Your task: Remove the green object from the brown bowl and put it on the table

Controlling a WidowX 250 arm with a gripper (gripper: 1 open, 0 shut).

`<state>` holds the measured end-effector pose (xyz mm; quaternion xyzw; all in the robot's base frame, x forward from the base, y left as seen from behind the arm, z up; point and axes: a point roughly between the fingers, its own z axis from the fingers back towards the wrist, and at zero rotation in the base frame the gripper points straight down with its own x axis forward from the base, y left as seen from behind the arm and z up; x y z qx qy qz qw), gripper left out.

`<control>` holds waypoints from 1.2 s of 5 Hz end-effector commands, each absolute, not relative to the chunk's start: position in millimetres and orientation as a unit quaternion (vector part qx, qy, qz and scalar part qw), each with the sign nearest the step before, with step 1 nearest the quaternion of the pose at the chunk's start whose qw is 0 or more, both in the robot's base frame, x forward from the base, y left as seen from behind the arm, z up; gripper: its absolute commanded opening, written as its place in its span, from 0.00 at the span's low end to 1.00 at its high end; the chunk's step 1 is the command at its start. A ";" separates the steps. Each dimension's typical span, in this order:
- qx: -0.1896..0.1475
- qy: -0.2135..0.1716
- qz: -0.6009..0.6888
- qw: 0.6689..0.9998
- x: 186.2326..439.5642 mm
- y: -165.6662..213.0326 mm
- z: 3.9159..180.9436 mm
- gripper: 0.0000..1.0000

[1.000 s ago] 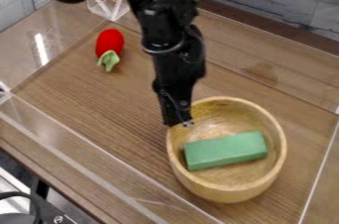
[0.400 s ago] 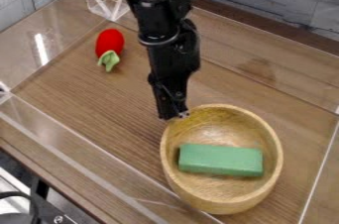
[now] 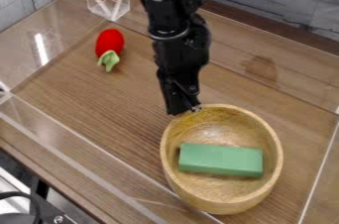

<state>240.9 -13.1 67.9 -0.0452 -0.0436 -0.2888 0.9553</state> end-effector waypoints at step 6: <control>-0.056 -0.038 -0.375 0.924 238.8 -51.9 48.8 0.00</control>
